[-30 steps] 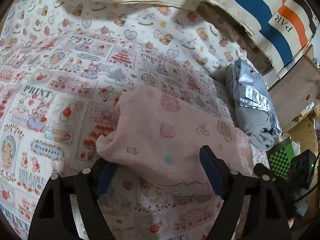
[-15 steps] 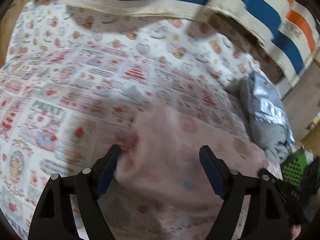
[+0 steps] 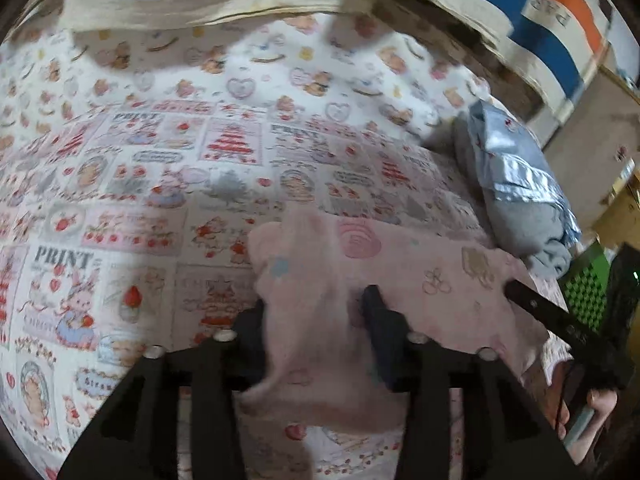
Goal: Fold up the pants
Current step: 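Close both grippers on the pink bundle and lift it, then carry the lifted pink bundle with both grippers toward the blue blanket stack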
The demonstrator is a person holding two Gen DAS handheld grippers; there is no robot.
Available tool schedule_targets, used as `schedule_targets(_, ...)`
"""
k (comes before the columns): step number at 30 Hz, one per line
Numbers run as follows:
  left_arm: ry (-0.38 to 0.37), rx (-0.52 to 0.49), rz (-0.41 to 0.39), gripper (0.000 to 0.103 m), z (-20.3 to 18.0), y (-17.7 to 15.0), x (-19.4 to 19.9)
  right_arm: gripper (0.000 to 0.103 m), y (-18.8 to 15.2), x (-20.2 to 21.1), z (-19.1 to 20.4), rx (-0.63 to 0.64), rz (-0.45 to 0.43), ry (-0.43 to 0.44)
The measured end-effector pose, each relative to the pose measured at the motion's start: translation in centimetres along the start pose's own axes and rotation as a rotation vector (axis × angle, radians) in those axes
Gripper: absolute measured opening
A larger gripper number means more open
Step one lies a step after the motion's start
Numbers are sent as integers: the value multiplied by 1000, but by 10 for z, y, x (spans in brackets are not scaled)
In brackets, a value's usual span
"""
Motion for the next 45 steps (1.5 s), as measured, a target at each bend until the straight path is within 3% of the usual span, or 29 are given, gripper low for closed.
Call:
schedule_targets(3,29,-36,13,41,-6,0,-3,67,0,-2,7,33,20,17)
schedule_targets(4,32,-70,27,26,-9,-1,-4,59,0,-2,9,37,28,43)
schedule_targets(6,38,-124,38,20,-18,-4,-6,52,-2,-2,12,45,26,54)
schedule_targets(8,66,-163,23,16,-25,-5,-4,30,-4,-2,14,62,14,39)
schedule_targets(11,86,-197,3,14,-30,-5,1,11,-3,4,11,41,-40,55)
schedule_targets(15,130,-266,-64,14,-40,-2,17,10,0,24,16,64,-153,69)
schedule_targets(23,87,-286,-186,14,-61,19,59,10,16,65,33,167,-246,23)
schedule_targets(29,83,-302,-237,15,-89,49,75,10,49,107,31,202,-342,-11)
schedule_targets(32,68,-312,-271,15,-116,67,78,10,69,128,18,159,-413,-35)
schedule_targets(35,65,-364,-329,15,-153,85,79,10,89,142,4,132,-475,-100)
schedule_targets(38,55,-372,-400,15,-183,108,78,10,112,151,-2,176,-540,-227)
schedule_targets(45,-20,-387,-403,15,-240,150,53,10,174,186,-46,144,-636,-317)
Point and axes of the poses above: each gripper's, at about its wrist camera, not at the fingertips, and x roughly against the way its jaws point, z to its left, y to its top, the point moved 4 cm from there along -x, roughly the way its jaws point, and after that the axes turned 3 degrees about z, right-handed, at the moved point
